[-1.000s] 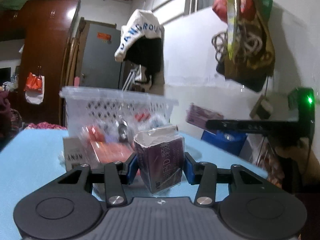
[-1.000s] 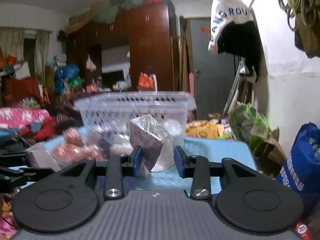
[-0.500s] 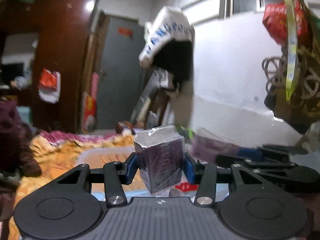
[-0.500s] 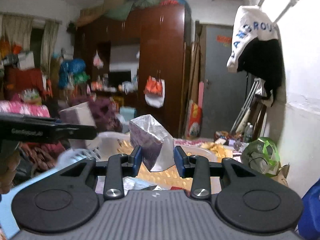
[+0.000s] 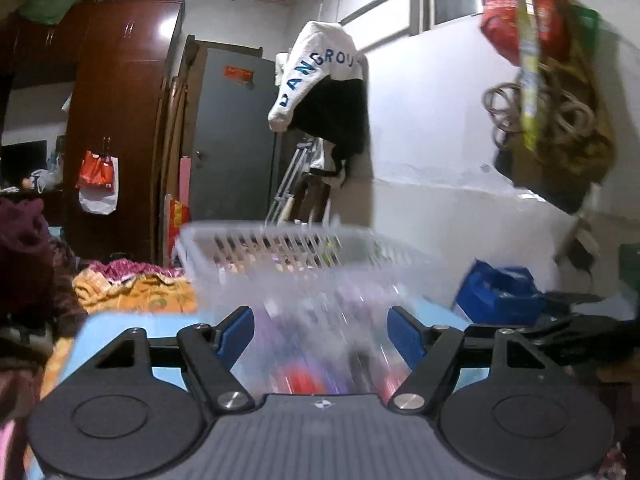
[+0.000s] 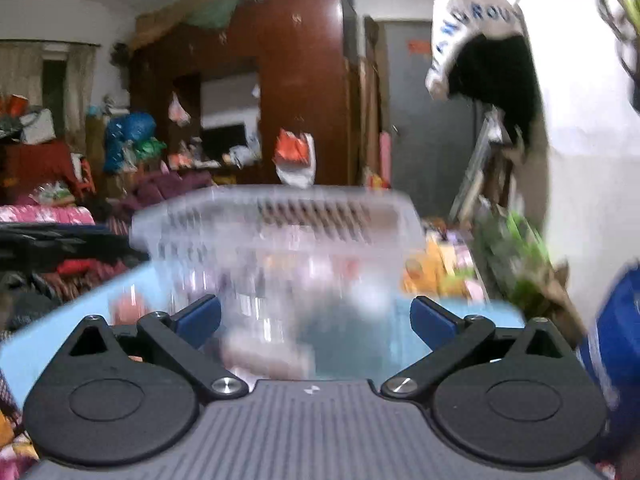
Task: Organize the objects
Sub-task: 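Lower both packs into the white basket and open both tools, then grasp the red bagged box with the left tool while the right tool grasps the purple cube box, then carry both boxes over the white basket and release them inside, then grasp a red bagged ball with the left tool while the right tool grasps another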
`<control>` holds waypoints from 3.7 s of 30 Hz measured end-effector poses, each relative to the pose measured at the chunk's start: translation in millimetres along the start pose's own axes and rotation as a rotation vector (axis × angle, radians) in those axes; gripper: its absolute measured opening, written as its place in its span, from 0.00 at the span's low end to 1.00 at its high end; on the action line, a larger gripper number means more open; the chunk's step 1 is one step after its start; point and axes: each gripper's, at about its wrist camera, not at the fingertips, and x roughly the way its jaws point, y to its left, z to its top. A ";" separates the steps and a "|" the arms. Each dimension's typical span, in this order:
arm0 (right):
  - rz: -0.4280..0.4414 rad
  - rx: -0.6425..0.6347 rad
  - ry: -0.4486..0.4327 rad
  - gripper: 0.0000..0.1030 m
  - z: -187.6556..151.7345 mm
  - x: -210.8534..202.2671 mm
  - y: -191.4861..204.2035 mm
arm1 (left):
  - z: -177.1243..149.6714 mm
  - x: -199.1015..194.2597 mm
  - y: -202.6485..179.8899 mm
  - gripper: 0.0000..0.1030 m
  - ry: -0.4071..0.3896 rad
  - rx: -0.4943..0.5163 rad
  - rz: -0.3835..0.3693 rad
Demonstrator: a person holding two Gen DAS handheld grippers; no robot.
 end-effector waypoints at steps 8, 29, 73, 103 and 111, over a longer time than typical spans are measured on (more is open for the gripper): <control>0.109 0.037 0.083 0.70 -42.7 1.7 5.2 | -34.7 0.1 -22.0 0.75 0.063 0.066 0.051; 0.106 -0.026 0.129 0.47 -44.1 21.5 28.6 | -57.7 13.1 -32.5 0.70 0.097 0.065 0.123; 0.122 -0.036 -0.190 0.45 38.3 -29.0 26.9 | 17.7 -12.3 8.9 0.68 -0.175 0.040 0.080; 0.141 -0.012 -0.046 0.98 -17.1 6.5 47.6 | -10.5 13.1 21.3 0.84 0.019 -0.072 0.150; 0.141 -0.121 0.013 0.84 -21.2 28.6 70.7 | -21.0 26.1 9.9 0.66 0.047 -0.005 0.149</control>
